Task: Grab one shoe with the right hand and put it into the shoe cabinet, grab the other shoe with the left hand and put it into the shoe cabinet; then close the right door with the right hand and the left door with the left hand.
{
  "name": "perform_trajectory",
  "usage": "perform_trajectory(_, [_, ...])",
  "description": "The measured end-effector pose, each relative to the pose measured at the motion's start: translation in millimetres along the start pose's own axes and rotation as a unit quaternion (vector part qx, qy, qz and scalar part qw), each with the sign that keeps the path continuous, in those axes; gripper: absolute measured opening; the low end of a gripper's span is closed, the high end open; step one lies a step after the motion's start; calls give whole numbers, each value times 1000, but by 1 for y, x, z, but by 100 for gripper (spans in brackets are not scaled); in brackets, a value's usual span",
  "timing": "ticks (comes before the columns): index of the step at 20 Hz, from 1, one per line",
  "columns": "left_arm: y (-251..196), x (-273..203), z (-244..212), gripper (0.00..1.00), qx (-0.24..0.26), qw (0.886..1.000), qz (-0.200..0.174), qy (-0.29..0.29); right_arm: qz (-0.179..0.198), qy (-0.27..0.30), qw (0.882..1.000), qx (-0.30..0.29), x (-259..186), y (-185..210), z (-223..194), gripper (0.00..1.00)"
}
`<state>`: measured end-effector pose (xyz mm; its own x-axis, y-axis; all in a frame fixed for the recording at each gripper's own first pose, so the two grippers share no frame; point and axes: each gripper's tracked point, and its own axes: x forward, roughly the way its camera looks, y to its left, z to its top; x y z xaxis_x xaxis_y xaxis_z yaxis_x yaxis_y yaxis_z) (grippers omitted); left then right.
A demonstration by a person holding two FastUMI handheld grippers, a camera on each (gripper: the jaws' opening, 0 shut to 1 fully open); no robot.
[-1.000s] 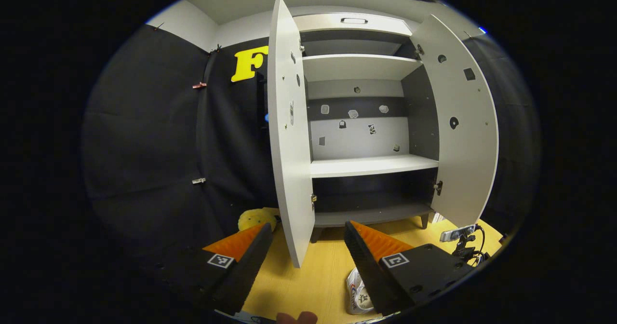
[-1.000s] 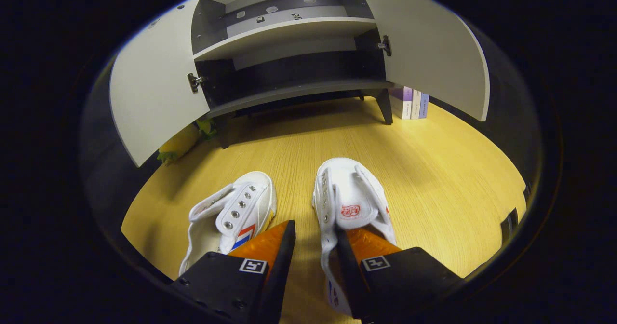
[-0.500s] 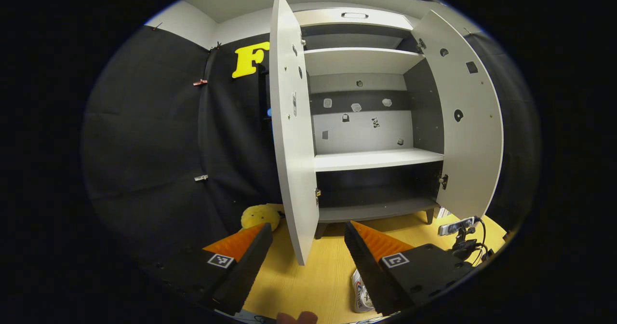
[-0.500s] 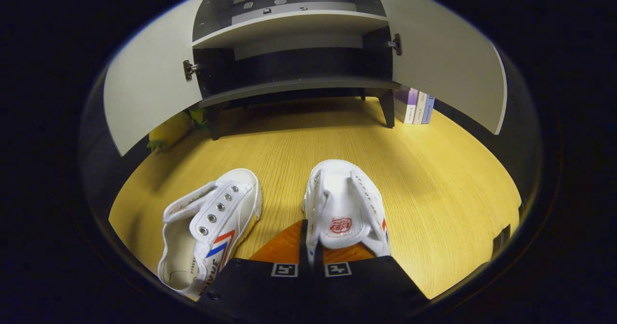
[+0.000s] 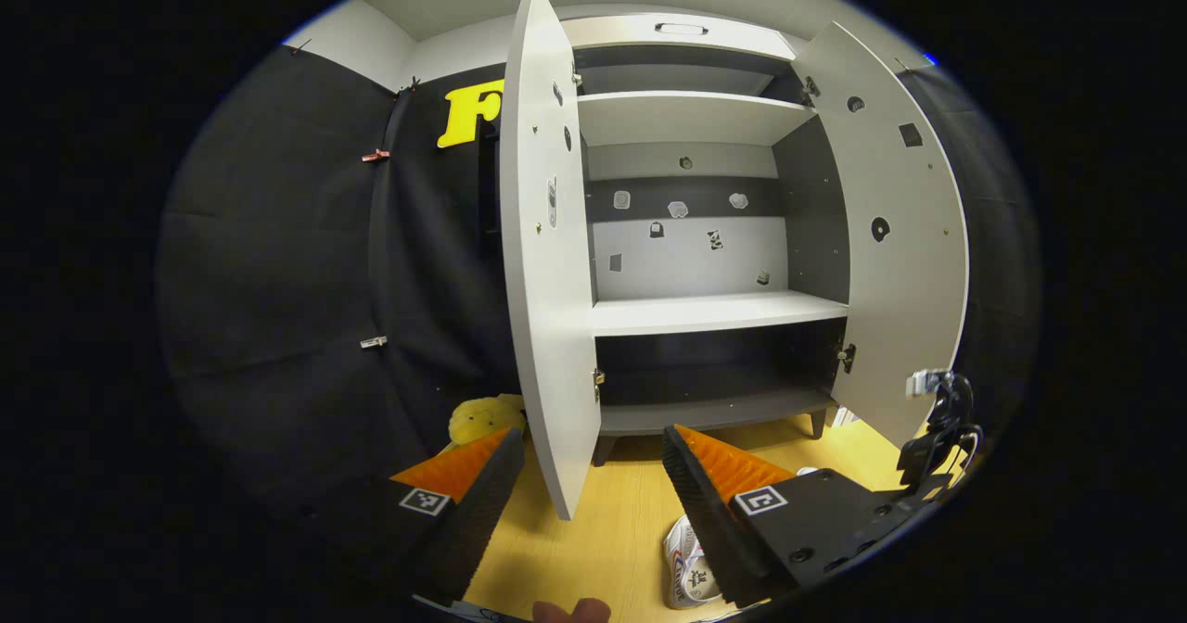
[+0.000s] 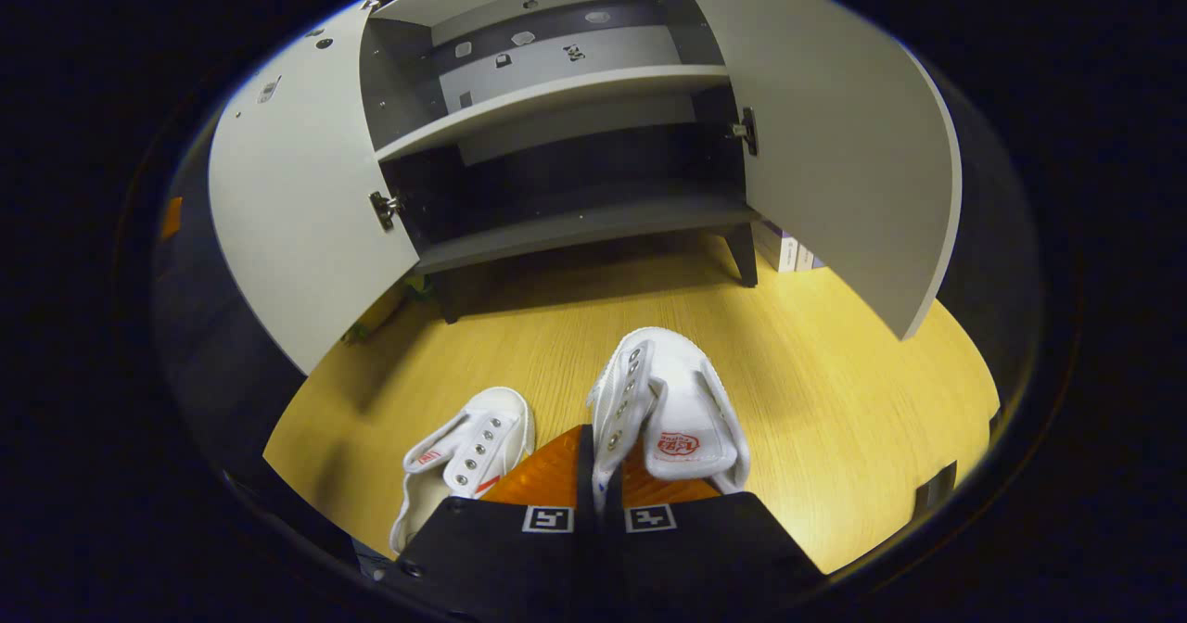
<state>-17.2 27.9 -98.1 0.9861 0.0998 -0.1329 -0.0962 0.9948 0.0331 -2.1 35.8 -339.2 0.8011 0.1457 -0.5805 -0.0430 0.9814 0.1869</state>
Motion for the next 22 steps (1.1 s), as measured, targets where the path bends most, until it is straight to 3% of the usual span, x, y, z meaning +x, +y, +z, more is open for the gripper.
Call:
perform_trajectory(12, [-24,7,16,95,-14,999,-30,-1,33,-87,995,-26,-85,61,203,5])
perform_trajectory(17, [-31,16,22,95,-29,999,-44,-6,37,-110,992,-45,-67,77,285,5])
perform_trajectory(22, [-35,24,25,95,-25,998,-51,-12,25,-114,991,-69,-10,78,354,5])
